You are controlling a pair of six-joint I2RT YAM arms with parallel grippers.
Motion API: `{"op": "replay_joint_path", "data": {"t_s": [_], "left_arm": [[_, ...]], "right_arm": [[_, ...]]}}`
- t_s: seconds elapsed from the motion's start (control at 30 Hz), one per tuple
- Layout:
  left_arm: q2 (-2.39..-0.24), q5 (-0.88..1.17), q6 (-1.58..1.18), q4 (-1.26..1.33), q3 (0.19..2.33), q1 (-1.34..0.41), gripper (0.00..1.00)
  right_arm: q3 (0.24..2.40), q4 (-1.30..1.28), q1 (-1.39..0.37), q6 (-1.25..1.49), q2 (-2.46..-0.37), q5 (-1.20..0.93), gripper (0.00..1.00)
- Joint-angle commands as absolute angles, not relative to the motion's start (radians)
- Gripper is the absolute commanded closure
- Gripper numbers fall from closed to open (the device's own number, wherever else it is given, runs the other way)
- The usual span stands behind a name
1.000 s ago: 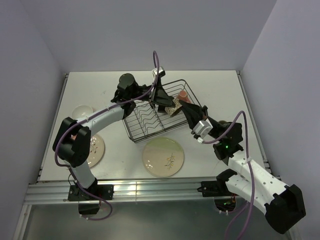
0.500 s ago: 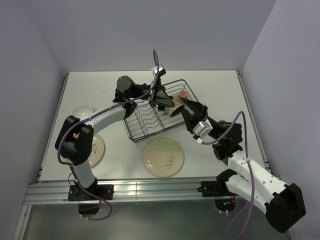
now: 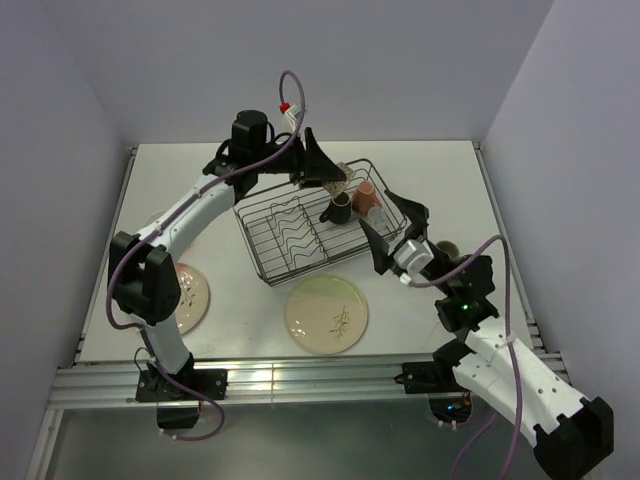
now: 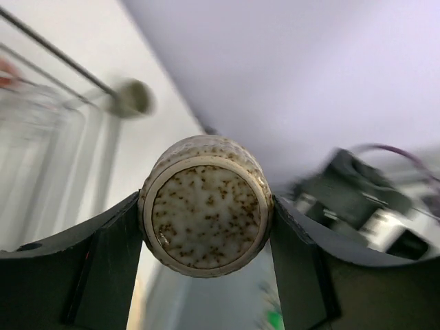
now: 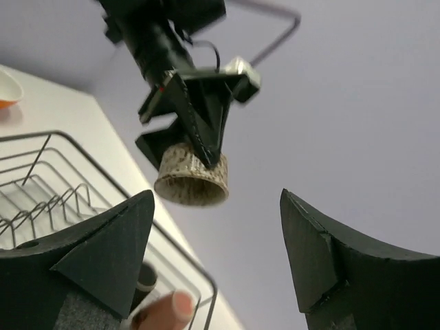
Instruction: Load the mixed dishes into the dish rack
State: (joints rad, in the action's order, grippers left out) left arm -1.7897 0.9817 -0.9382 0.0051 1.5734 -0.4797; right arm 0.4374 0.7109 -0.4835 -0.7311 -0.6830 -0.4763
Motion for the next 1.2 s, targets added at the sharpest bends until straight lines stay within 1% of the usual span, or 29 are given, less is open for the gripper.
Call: {"op": "replay_joint_path", "data": {"t_s": [0.0,0.07,0.1,0.13,0.17,0.2,0.27,0.37,0.5,0.77,1.03,1.17], "left_arm": [[-1.818,0.688,-0.553,-0.42,1.69,-0.512,1.0],[-1.844,0.599,-0.508,-0.481,1.73,-0.535,1.0],[-1.874,0.53,-0.476,-0.497,1.742,-0.557,1.0],[-1.891,0.497,-0.462,-0.512,1.765,-0.569,1.0],[-1.905,0.464,-0.448,-0.54,1.775,-0.583,1.0],[-1.931,0.396,-0.422,-0.552,1.782,-0.607,1.0],[-1.95,0.344,-0.399,-0.566,1.792,-0.632,1.0],[-1.976,0.282,-0.388,-0.557,1.783,-0.67,1.0],[-1.993,0.207,-0.403,-0.525,1.764,-0.71,1.0],[-2.032,0.089,-0.426,-0.474,1.75,-0.744,1.0],[-2.1,0.049,-0.459,-0.422,1.75,-0.779,1.0],[-2.124,0.029,-0.466,-0.417,1.767,-0.782,0.98]], "right_arm": [[0.558,0.447,-0.445,-0.562,-0.69,-0.336,0.19],[0.648,0.317,-0.367,-0.499,-0.736,-0.348,0.17],[0.67,0.21,-0.335,-0.462,-0.75,-0.386,0.16],[0.689,0.166,-0.303,-0.448,-0.762,-0.418,0.15],[0.712,0.132,-0.228,-0.44,-0.779,-0.461,0.15],[0.721,0.071,-0.191,-0.422,-0.787,-0.538,0.15],[0.75,0.022,-0.096,-0.397,-0.816,-0.603,0.15],[0.787,-0.087,-0.026,-0.356,-0.87,-0.635,0.15],[0.787,-0.092,0.037,-0.307,-0.893,-0.667,0.16],[0.778,-0.066,0.058,-0.247,-0.894,-0.666,0.16],[0.769,-0.057,0.097,-0.215,-0.887,-0.666,0.16],[0.752,-0.052,0.112,-0.203,-0.874,-0.667,0.16]]}}
